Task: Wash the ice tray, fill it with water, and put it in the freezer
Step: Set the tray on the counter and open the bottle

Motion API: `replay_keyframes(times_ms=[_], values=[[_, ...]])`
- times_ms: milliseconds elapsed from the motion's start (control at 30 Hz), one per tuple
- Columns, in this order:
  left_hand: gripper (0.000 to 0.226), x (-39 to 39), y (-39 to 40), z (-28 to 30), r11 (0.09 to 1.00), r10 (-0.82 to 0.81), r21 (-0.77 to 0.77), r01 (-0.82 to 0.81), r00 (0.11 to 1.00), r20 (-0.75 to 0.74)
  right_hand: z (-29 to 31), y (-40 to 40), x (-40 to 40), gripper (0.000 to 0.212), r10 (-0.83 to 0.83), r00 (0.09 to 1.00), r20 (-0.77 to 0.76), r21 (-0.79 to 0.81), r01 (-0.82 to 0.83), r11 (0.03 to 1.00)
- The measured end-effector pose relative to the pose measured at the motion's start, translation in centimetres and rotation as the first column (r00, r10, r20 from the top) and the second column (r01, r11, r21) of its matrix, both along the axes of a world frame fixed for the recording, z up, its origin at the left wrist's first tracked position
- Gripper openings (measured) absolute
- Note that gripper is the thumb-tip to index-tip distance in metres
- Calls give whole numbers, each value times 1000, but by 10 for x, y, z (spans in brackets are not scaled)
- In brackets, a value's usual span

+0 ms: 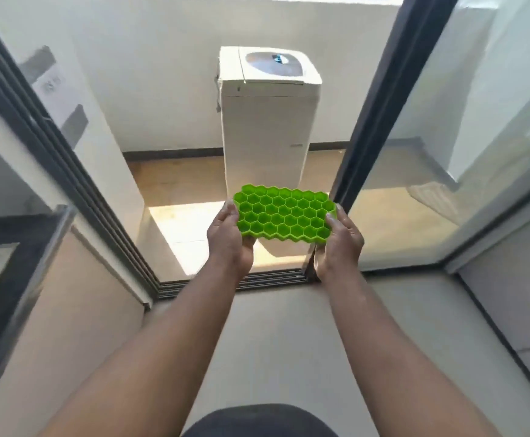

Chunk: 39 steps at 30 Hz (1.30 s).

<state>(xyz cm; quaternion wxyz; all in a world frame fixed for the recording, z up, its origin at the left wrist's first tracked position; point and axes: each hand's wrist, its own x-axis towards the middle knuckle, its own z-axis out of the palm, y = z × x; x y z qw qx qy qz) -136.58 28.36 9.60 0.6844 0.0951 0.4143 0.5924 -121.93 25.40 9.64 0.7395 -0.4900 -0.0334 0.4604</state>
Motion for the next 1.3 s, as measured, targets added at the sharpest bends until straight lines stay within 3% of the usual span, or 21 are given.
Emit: replay_keyframes(times_ms=[133, 333, 433, 567, 767, 933, 1100, 1300], values=[[35, 115, -1, 1, 981, -194, 16, 195, 981, -18, 4, -31, 111, 42, -178, 984, 6, 37, 178, 983], [33, 265, -16, 3, 885, -465, 9, 466, 885, -34, -1, -79, 246, 45, -389, 919, 55, 40, 388, 921], [32, 330, -22, 0, 834, -549, -11, 551, 828, -114, -6, -98, 306, 45, -485, 872, 74, 11, 485, 874], [32, 429, -29, -5, 726, -671, -17, 687, 703, -235, -11, -124, 385, 46, -646, 757, 95, 13, 648, 761], [32, 575, -38, -5, 499, -838, 24, 866, 489, -241, -10, -154, 495, 47, -796, 576, 188, -34, 814, 580], [18, 692, -36, 7, 338, -915, 26, 941, 335, -226, 0, -179, 581, 46, -886, 432, 167, 3, 898, 439], [22, 805, -53, 23, 308, -931, -12, 951, 299, -210, 18, -202, 662, 48, -906, 359, 225, 51, 924, 379], [12, 934, -92, 15, 67, -951, -19, 998, 58, -305, 10, -251, 781, 47, -931, 274, 240, 30, 957, 289]])
